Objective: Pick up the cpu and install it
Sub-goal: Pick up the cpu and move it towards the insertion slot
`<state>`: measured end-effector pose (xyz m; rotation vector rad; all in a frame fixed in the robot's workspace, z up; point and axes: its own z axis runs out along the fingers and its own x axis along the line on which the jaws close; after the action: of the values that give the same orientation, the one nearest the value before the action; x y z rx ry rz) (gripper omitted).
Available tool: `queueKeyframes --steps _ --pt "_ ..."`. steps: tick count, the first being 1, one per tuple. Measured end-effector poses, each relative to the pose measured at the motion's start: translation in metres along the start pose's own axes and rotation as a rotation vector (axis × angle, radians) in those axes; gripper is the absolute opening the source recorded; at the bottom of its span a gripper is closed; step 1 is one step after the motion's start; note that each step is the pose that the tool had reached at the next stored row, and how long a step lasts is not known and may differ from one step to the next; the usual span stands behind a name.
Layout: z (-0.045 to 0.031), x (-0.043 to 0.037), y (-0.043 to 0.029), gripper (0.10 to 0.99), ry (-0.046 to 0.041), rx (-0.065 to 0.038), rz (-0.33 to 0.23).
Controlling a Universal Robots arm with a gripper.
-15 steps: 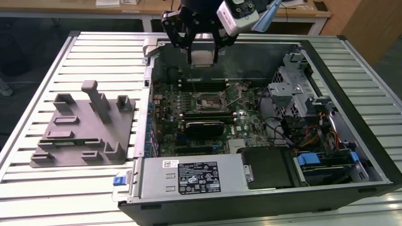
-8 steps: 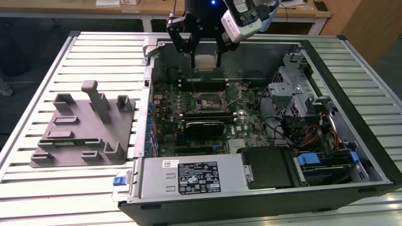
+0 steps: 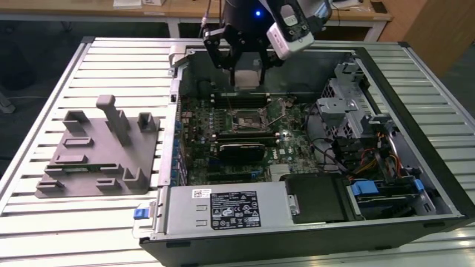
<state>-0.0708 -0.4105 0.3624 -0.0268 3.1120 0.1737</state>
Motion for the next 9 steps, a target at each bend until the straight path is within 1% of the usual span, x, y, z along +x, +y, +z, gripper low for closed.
queueKeyframes --steps 9 --pt "0.0156 -0.0099 -0.0019 0.541 0.0036 0.000 0.000"
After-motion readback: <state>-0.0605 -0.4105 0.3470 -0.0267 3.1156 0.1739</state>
